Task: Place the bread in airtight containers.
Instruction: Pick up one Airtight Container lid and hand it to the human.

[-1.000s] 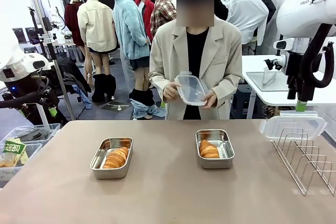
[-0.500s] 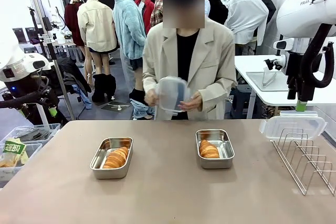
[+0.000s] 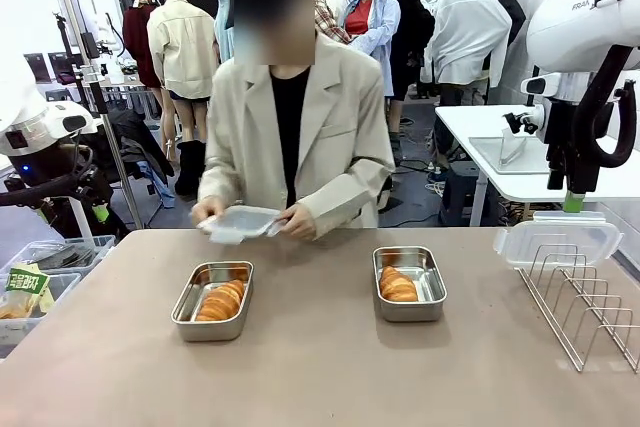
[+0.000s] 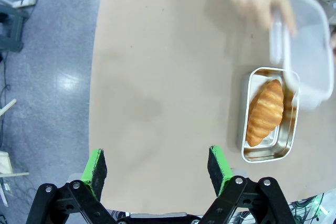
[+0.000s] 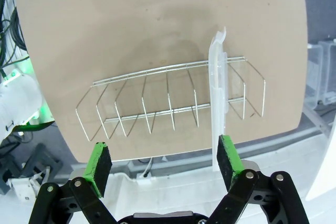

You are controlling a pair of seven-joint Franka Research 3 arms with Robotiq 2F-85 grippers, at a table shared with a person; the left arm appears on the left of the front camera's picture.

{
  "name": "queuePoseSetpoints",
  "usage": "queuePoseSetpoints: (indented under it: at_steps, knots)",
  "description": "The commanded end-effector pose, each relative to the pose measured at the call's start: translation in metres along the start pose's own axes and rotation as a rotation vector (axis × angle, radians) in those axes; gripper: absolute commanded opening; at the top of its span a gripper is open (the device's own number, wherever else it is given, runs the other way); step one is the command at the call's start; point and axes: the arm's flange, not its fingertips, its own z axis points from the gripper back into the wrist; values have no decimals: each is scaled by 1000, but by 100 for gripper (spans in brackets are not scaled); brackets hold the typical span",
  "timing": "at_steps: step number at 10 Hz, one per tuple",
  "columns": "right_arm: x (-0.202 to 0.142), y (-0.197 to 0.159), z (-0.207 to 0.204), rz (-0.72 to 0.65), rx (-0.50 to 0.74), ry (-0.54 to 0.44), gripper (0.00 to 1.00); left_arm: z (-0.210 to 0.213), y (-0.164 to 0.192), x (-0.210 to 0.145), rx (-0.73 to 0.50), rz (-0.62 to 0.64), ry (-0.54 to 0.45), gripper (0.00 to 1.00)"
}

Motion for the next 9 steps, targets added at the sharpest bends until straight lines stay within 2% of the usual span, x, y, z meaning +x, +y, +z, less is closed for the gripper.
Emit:
queuePoseSetpoints:
  at_steps: [1,9]
  knots:
    - [0,-1,0,3,-5,11,100,1,0,1,1,0,-11,100]
    - [0,-1,0,3,-5,11,100,1,0,1,1,0,-11,100]
